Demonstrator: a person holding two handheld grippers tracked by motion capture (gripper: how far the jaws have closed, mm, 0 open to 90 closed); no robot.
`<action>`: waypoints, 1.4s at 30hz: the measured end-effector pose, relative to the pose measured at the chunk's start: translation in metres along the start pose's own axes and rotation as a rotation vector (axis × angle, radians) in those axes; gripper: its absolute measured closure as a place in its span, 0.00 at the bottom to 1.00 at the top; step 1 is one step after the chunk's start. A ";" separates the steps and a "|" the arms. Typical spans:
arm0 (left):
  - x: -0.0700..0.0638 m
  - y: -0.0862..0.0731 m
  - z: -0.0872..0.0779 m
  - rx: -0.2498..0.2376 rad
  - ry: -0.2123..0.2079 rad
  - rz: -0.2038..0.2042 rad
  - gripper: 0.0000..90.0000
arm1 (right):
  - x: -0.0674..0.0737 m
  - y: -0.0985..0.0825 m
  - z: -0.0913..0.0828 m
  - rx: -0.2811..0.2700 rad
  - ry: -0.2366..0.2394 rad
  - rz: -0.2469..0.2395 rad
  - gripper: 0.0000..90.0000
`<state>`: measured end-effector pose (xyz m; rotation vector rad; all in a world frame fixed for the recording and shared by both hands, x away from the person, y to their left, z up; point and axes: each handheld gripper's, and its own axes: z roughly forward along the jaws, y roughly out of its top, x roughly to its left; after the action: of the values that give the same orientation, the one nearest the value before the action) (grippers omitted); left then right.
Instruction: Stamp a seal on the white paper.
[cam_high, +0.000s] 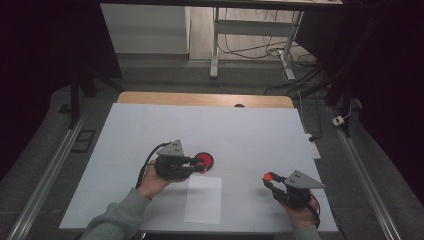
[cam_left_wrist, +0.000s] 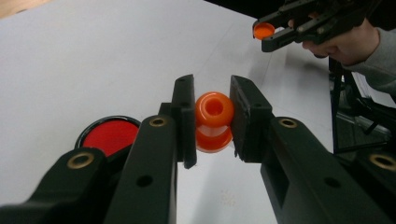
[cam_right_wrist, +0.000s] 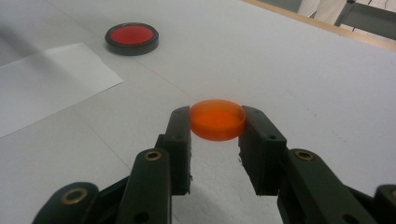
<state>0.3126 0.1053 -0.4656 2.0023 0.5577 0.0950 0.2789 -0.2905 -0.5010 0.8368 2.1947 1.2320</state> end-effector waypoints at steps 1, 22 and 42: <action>-0.001 0.000 0.000 0.006 0.000 0.000 0.80 | 0.000 0.000 0.000 0.002 0.000 0.002 0.72; -0.010 -0.013 0.010 0.082 -0.034 0.017 0.80 | -0.001 -0.001 0.000 0.001 0.010 0.003 0.72; -0.019 -0.024 0.026 0.152 -0.069 0.035 0.80 | 0.000 -0.001 0.001 0.006 0.011 0.009 0.72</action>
<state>0.2948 0.0847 -0.4962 2.1548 0.4977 0.0045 0.2795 -0.2907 -0.5022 0.8448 2.2062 1.2375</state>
